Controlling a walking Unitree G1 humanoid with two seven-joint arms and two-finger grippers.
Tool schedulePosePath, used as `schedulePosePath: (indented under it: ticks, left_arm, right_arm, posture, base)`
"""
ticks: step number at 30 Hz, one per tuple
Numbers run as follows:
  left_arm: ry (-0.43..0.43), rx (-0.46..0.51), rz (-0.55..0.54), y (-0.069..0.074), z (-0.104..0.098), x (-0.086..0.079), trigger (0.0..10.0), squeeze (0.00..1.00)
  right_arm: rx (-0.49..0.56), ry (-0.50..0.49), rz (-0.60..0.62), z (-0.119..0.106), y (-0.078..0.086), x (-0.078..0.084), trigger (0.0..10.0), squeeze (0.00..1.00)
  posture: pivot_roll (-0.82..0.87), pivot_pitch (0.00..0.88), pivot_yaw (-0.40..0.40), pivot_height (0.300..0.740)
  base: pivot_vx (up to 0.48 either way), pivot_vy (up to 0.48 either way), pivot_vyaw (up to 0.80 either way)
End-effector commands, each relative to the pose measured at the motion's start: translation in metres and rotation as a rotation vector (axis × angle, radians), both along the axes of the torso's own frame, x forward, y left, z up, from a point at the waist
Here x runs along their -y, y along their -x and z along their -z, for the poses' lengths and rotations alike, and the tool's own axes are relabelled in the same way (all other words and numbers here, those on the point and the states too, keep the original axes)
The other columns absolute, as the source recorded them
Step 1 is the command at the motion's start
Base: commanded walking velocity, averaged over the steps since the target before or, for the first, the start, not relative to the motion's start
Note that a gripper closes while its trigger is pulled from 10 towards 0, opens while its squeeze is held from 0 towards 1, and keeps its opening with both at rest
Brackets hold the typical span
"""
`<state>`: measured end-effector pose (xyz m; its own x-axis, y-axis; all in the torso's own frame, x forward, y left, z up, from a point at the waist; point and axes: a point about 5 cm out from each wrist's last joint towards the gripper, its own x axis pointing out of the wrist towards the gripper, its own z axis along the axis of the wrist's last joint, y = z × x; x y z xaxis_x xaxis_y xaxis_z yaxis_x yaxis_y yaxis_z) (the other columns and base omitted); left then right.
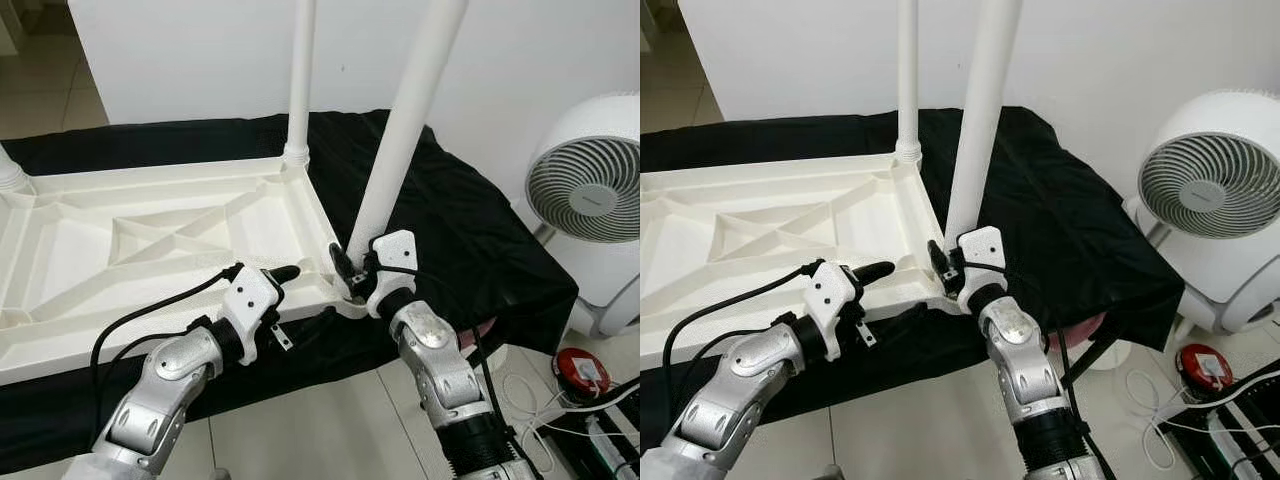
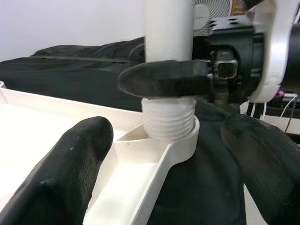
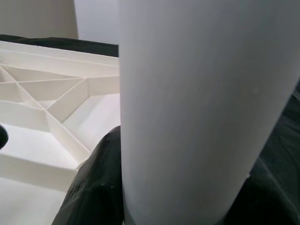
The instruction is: Building children table
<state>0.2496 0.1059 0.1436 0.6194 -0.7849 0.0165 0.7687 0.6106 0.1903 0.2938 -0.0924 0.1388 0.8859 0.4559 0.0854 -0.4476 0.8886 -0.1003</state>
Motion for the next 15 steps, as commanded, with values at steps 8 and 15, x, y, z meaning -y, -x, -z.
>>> schedulePosePath:
  ticks: [8,15]
  left_arm:
    - [-0.008,-0.009,0.026,0.004,-0.002,0.0,10.0,0.0]
    - [-0.011,-0.014,0.032,0.005,-0.003,0.0,10.0,0.0]
  right_arm:
    - [-0.122,0.048,0.009,0.022,0.009,0.009,10.0,0.0]
    - [-0.178,-0.085,0.074,0.023,0.001,0.019,10.0,0.0]
  posture:
    - [0.01,0.013,-0.066,0.74]
    - [0.02,0.014,-0.058,0.74]
  base:
    - [0.0,0.0,0.0]
    - [0.0,0.0,0.0]
